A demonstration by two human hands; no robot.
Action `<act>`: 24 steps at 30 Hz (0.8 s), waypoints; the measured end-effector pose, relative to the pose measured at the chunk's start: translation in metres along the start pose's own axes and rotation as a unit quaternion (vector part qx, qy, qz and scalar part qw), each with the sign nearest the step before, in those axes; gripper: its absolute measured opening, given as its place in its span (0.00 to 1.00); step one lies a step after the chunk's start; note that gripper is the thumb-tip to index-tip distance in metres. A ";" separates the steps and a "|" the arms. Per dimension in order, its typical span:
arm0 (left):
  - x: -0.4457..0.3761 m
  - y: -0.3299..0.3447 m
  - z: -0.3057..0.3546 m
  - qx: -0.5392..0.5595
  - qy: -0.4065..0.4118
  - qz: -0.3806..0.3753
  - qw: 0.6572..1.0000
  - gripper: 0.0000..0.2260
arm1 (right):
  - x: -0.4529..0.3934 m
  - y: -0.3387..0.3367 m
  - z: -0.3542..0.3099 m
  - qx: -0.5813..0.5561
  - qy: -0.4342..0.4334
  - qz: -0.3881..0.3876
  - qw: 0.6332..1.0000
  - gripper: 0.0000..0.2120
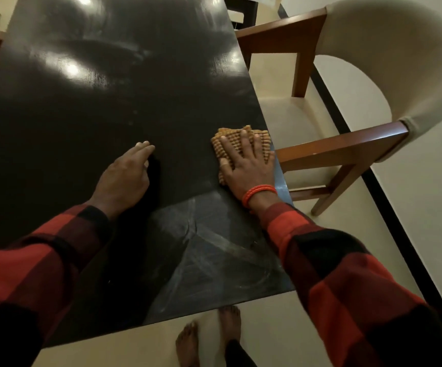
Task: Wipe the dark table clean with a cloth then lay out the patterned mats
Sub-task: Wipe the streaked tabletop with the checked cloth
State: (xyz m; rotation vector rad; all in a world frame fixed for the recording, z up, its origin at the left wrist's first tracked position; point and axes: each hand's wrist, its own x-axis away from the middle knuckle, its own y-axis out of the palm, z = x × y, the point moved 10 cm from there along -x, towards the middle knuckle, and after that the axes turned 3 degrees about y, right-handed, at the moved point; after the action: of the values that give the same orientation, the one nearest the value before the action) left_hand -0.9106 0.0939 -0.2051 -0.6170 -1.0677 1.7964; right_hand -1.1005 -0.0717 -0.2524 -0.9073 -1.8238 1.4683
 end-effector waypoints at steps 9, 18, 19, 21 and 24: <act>-0.002 -0.001 -0.011 -0.017 0.016 0.004 1.000 0.21 | -0.006 -0.005 0.049 0.017 0.015 0.007 1.000 0.27; 0.019 0.002 -0.028 -0.018 -0.008 -0.011 1.000 0.21 | 0.030 0.006 -0.023 0.032 -0.039 0.013 0.999 0.29; 0.021 0.000 -0.029 -0.018 -0.010 -0.009 1.000 0.21 | 0.038 0.008 -0.038 0.031 -0.054 0.013 0.998 0.29; 0.024 -0.005 -0.031 -0.017 -0.017 -0.007 1.000 0.21 | 0.054 0.013 -0.072 0.027 -0.086 0.007 0.996 0.29; 0.030 -0.011 -0.031 -0.019 -0.020 -0.016 0.999 0.21 | 0.083 0.022 -0.120 0.014 -0.130 0.002 0.991 0.29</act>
State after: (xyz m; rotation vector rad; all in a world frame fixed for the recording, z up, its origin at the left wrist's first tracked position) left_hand -0.8952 0.1358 -0.2102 -0.5858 -1.1343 1.7701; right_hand -1.0475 0.0659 -0.2476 -0.7333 -1.9785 1.6750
